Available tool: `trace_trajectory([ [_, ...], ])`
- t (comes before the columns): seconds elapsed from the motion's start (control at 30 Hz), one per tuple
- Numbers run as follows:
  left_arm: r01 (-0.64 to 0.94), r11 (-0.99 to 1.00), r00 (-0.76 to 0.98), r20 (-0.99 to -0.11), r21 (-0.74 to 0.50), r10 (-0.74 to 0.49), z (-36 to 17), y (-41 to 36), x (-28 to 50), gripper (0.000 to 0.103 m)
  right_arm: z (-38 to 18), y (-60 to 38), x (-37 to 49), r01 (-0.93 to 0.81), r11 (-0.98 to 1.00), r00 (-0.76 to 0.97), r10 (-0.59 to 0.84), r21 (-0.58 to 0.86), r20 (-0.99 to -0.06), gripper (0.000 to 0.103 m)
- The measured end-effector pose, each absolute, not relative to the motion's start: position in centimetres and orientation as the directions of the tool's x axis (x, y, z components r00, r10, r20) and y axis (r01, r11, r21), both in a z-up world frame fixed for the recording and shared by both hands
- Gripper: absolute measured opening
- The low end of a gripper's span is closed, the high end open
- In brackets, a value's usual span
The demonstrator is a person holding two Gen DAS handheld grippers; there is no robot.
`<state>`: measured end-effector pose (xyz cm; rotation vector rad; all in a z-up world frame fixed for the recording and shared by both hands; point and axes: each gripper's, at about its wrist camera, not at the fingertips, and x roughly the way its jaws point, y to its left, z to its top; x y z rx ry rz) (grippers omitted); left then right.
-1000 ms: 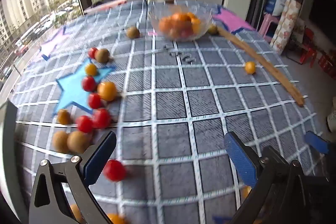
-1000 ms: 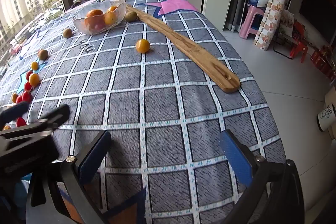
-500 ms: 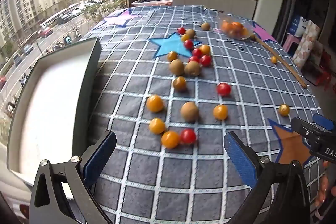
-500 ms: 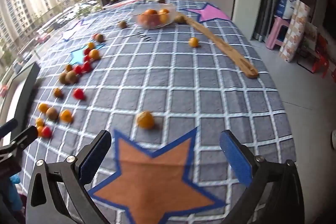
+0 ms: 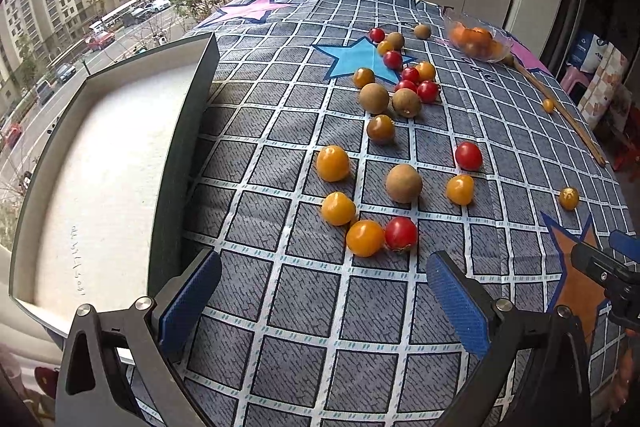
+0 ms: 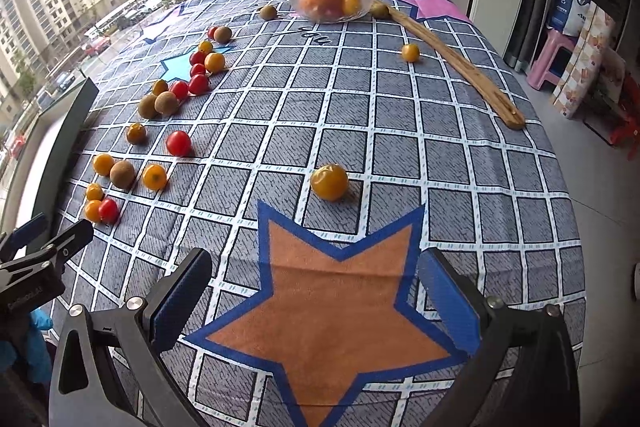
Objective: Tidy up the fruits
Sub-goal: 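Move both tools over the scattered fruit on the cloth, then grasp a yellow tomato with the right tool while the left tool grasps an orange tomato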
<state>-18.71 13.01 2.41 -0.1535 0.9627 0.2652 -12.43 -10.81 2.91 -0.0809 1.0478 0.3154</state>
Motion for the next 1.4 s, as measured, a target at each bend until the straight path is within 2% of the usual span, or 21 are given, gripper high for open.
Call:
trace_trajectory([
  [0.63, -0.306, 0.952, 0.543, -0.825, -0.02, 0.158, 2.5, 13.6, -18.2, 0.103, 2.7, -10.6, -12.0, -0.293, 0.953, 0.456, 0.209, 0.076, -0.865, 0.103],
  [1.1, -0.283, 0.959, 0.559, -0.811, 0.008, 0.172, 3.7, 14.9, -14.6, 0.103, 2.8, -10.8, -10.8, -0.29, 0.954, 0.474, 0.216, 0.081, -0.854, 0.103],
  [1.17, -0.28, 0.96, 0.558, -0.812, 0.01, 0.171, 3.8, 15.2, -13.9, 0.093, 3.0, -10.7, -10.6, -0.292, 0.953, 0.482, 0.216, 0.076, -0.849, 0.102],
  [1.27, -0.272, 0.962, 0.537, -0.831, -0.008, 0.145, 3.3, 15.6, -12.8, 0.093, 3.0, -10.5, -10.0, -0.293, 0.954, 0.494, 0.208, 0.063, -0.845, 0.101],
  [1.4, -0.263, 0.965, 0.515, -0.846, -0.002, 0.139, 2.5, 15.6, -11.8, 0.093, 2.6, -10.3, -9.0, -0.291, 0.955, 0.492, 0.202, 0.059, -0.847, 0.093],
])
